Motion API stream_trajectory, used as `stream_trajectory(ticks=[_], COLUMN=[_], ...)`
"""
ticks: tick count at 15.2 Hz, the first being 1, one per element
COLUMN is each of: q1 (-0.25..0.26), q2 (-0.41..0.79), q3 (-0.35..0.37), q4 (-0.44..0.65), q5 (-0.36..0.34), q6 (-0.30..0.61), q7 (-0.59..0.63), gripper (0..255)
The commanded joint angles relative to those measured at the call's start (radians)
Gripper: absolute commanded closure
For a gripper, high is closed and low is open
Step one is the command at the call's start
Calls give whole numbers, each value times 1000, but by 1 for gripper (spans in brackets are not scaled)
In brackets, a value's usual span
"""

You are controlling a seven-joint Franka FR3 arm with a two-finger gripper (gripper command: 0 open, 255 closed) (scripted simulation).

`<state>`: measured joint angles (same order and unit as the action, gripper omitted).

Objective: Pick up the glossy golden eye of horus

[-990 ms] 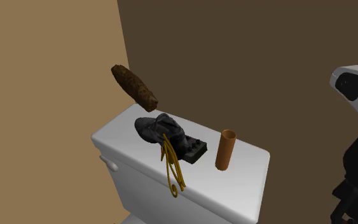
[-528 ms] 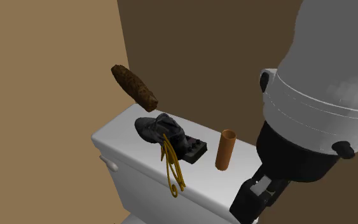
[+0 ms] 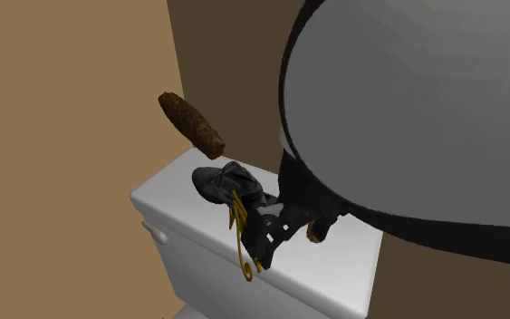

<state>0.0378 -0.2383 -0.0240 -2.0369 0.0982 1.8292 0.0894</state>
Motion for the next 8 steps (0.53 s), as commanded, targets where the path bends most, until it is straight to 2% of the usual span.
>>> stream_trajectory(ticks=[1, 5, 8], q1=[2, 1, 1], q2=[81, 225, 235], q3=[-1, -5, -4], q4=[65, 198, 182], q5=[30, 87, 92], q6=[24, 52, 79], q7=[26, 69, 67], gripper=[0, 0, 0])
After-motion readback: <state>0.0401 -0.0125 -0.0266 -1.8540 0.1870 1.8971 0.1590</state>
